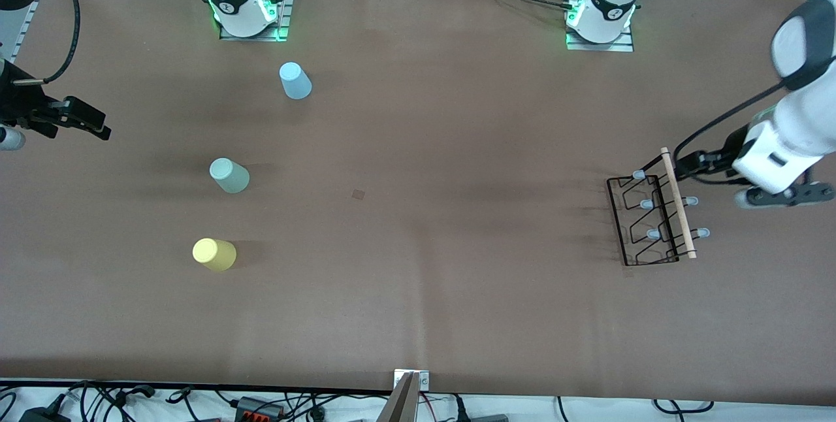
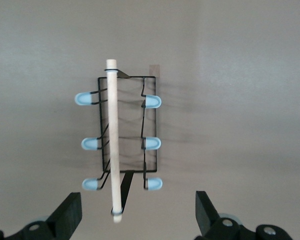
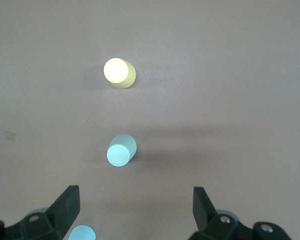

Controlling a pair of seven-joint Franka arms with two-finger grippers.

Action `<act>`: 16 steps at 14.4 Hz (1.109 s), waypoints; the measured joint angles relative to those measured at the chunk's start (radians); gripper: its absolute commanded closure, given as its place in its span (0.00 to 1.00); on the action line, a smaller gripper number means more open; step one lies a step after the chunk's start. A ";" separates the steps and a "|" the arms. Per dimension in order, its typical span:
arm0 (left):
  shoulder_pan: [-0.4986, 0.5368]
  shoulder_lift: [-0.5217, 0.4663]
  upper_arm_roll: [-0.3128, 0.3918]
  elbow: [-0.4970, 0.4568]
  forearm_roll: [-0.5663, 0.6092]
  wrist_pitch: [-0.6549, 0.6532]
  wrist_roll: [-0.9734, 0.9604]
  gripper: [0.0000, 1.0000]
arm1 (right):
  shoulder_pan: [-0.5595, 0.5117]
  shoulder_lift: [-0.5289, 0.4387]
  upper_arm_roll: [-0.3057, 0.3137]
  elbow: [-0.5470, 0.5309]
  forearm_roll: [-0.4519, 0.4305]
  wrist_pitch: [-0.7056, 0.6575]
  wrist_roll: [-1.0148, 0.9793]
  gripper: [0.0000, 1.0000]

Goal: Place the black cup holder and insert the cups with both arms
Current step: 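Lower the left gripper onto the rack's wooden handle and grasp it, then carry the rack with the left gripper while the right gripper reaches the teal cup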

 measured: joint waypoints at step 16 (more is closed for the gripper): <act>0.069 0.026 0.005 -0.350 0.001 0.475 0.119 0.99 | 0.049 0.167 0.004 -0.015 0.000 -0.005 0.033 0.00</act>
